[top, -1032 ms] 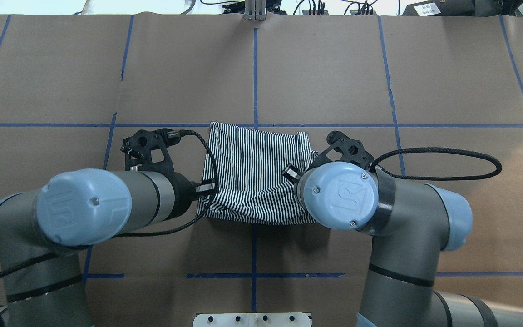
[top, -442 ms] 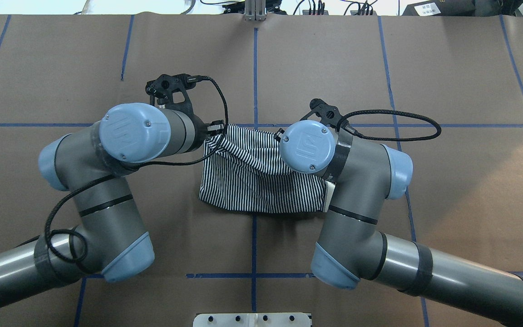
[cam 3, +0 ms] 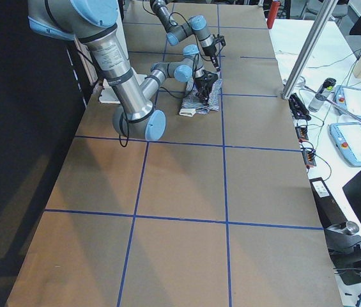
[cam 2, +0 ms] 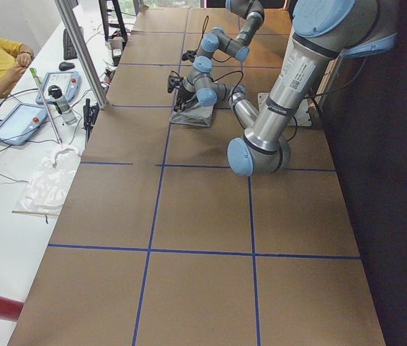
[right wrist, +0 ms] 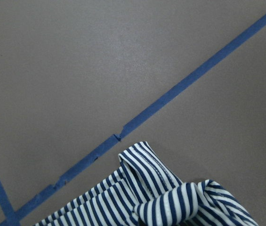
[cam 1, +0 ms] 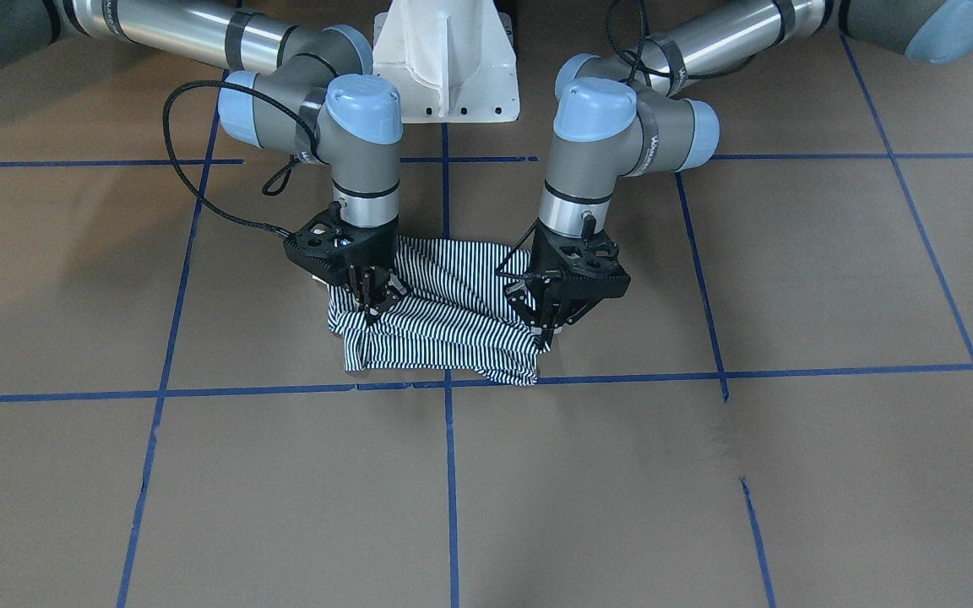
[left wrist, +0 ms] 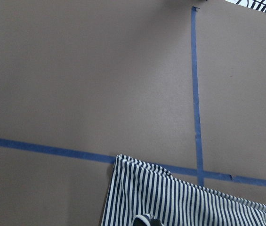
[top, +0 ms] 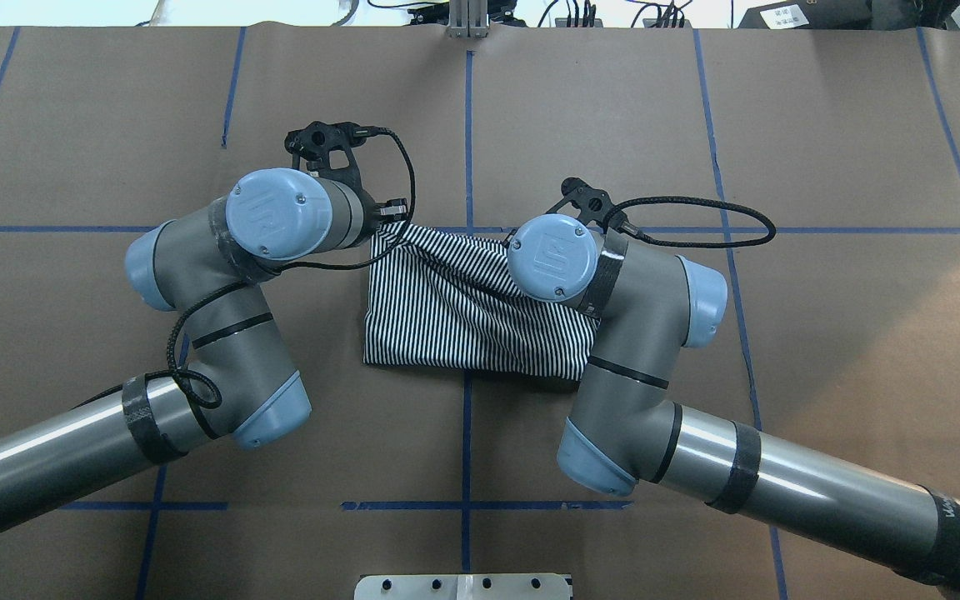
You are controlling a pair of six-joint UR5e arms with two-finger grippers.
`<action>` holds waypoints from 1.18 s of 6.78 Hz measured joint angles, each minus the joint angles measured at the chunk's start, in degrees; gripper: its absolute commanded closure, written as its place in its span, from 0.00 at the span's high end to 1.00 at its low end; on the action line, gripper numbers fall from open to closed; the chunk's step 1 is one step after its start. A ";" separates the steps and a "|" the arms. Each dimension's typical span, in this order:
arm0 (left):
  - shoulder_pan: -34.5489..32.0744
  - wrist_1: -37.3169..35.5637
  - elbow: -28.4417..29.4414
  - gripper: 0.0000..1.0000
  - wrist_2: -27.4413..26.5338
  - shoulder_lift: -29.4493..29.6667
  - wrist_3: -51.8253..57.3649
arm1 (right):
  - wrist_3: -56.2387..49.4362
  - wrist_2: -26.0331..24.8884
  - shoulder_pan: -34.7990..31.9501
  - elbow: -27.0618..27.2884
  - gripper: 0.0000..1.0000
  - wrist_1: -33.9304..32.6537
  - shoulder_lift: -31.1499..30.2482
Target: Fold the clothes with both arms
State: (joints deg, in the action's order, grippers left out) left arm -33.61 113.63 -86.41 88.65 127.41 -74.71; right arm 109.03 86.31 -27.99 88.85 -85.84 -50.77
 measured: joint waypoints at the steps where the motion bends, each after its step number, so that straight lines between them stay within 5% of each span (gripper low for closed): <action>1: -0.09 0.48 1.29 0.99 0.04 0.29 0.78 | -1.06 0.02 -0.31 -0.41 0.99 0.19 0.03; 3: -0.41 2.45 1.68 1.00 0.44 0.21 6.51 | -5.61 0.47 -1.19 -0.52 1.00 0.30 0.37; 6: -4.41 6.02 1.47 1.00 9.07 -0.85 18.34 | -13.84 6.07 -4.55 0.50 1.00 -0.43 2.73; 8: -4.93 6.40 1.44 1.00 10.24 -1.19 19.63 | -16.78 -0.03 0.75 1.88 1.00 -2.19 3.03</action>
State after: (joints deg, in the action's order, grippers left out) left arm -38.54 120.04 -84.97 98.88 126.22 -55.08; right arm 92.24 86.28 -27.25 90.73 -88.02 -47.74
